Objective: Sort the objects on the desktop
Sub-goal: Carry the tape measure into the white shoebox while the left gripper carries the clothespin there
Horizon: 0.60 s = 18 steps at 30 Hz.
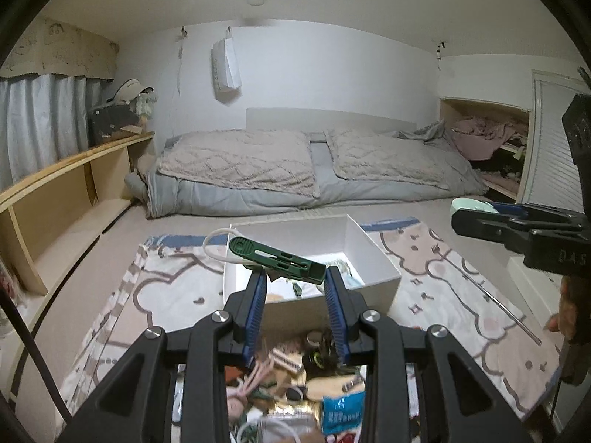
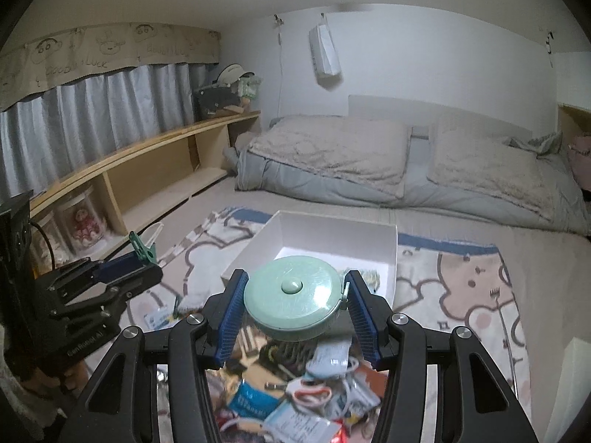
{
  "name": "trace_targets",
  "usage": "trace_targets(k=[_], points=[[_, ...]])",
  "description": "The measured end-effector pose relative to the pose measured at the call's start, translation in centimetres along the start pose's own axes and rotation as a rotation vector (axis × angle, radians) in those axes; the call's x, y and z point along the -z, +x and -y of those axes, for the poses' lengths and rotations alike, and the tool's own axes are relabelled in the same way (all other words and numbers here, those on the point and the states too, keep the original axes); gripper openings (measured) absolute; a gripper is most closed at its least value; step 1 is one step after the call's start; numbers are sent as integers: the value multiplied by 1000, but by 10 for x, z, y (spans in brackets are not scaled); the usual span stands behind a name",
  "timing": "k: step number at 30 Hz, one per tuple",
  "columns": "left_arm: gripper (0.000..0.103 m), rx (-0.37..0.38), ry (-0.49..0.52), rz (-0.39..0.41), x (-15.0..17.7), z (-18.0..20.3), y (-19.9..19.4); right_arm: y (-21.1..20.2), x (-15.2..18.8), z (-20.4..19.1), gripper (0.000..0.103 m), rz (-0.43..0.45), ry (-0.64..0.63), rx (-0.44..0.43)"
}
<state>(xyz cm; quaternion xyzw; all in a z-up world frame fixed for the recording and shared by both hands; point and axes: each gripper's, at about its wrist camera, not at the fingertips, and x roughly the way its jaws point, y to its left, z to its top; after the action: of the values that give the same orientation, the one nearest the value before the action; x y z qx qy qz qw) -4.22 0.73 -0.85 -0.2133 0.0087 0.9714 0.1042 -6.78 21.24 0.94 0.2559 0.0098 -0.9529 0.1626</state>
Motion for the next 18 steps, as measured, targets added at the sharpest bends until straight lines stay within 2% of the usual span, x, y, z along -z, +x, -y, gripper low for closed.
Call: trace_targets(k=[7,9,12,18], points=[[32,-11,-11,5,-16,-4,25,29,-9,-2,54,10,15,35],[32,-14,-12,5,-19,-6,34,39,-10,1,54,8,34,19],[32,-18,-20,1,-20,-9,49,57,-7,9,54,0,55,53],[32,-31,-34,-18,-25,-15,84,96,1,35,54,-48,152,62]])
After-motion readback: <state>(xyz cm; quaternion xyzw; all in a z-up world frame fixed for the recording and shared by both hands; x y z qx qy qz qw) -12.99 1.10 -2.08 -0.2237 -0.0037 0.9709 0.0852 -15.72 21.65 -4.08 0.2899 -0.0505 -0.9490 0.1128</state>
